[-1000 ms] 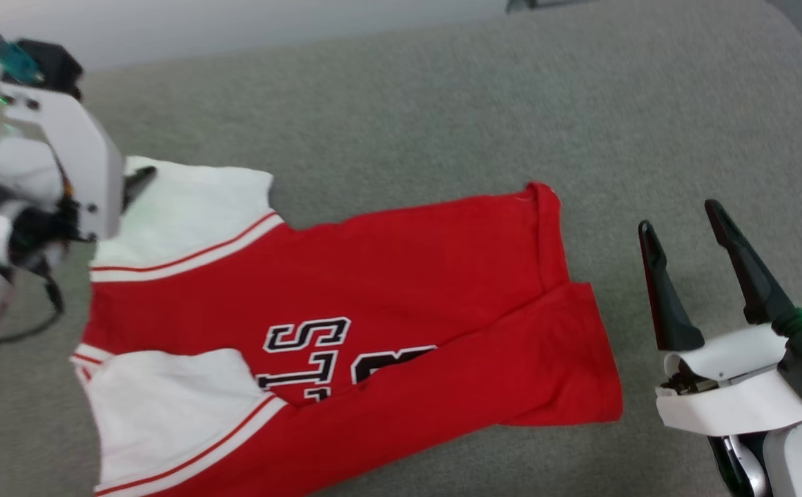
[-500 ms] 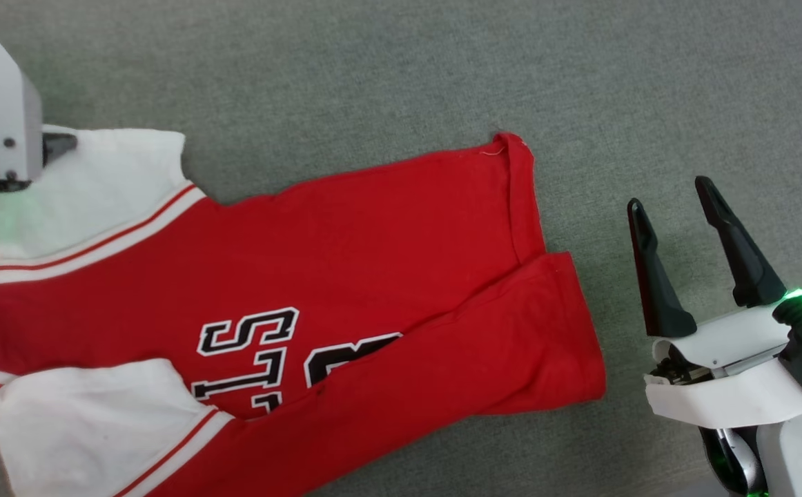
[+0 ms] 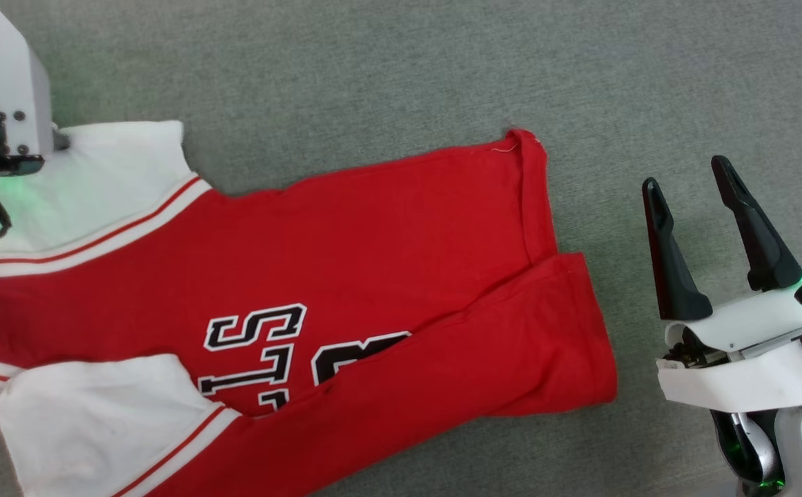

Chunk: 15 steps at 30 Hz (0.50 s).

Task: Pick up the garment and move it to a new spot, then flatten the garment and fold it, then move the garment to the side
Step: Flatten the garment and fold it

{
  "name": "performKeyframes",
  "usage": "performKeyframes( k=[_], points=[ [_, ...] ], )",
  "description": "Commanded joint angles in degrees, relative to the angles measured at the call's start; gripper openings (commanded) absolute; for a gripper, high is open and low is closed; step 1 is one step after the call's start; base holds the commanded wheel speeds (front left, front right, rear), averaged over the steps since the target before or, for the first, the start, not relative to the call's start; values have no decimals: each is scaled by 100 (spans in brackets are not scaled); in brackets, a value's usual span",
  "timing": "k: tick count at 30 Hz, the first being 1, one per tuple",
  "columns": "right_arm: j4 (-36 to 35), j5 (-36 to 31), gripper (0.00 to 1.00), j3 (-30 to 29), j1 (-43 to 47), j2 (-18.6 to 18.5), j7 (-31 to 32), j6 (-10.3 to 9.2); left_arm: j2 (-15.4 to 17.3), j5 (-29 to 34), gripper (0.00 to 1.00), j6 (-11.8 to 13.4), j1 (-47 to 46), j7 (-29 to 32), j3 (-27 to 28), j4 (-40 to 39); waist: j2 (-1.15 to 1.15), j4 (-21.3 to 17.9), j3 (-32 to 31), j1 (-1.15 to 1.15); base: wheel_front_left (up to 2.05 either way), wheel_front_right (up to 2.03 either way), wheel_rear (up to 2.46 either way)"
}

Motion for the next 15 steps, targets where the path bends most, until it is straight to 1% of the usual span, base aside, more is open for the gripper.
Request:
performKeyframes(
  k=[1,5,8,9,10,11,12,13,15],
  points=[
    [-34,114,100,19,-93,-6,69,-7,-172,25,0,12,782,154,-323,259,0,26,5,0,0,0,0],
    [-52,363,100,33,-278,-84,492,-7,-215,76,0,-31,650,17,-315,229,0,131,-9,0,0,0,0],
    [-57,628,100,19,-556,-125,1121,-7,-286,39,0,-45,584,-19,-291,231,0,228,-18,0,0,0,0],
    [2,732,100,-24,-622,-131,1440,-7,-323,26,0,-51,569,-28,-285,230,0,272,-23,0,0,0,0],
    [-7,754,100,23,-762,-223,1734,-7,-371,17,0,-66,550,-58,-276,228,0,319,-25,0,0,0,0],
    [-7,754,100,23,-762,-223,1734,-7,-371,17,0,-66,550,-58,-276,228,0,319,-25,0,0,0,0],
    [50,905,100,-27,-881,-184,2099,-8,-421,-3,0,-80,529,-93,-258,229,0,363,-25,0,0,0,0],
    [108,924,100,-13,-995,-269,2473,-7,-473,-8,0,-106,506,-137,-259,227,0,412,-28,0,0,0,0],
    [278,1041,100,-66,-1252,-318,3248,-8,-582,-1,0,-150,464,-202,-270,240,0,505,-29,0,0,0,0]
  ],
)
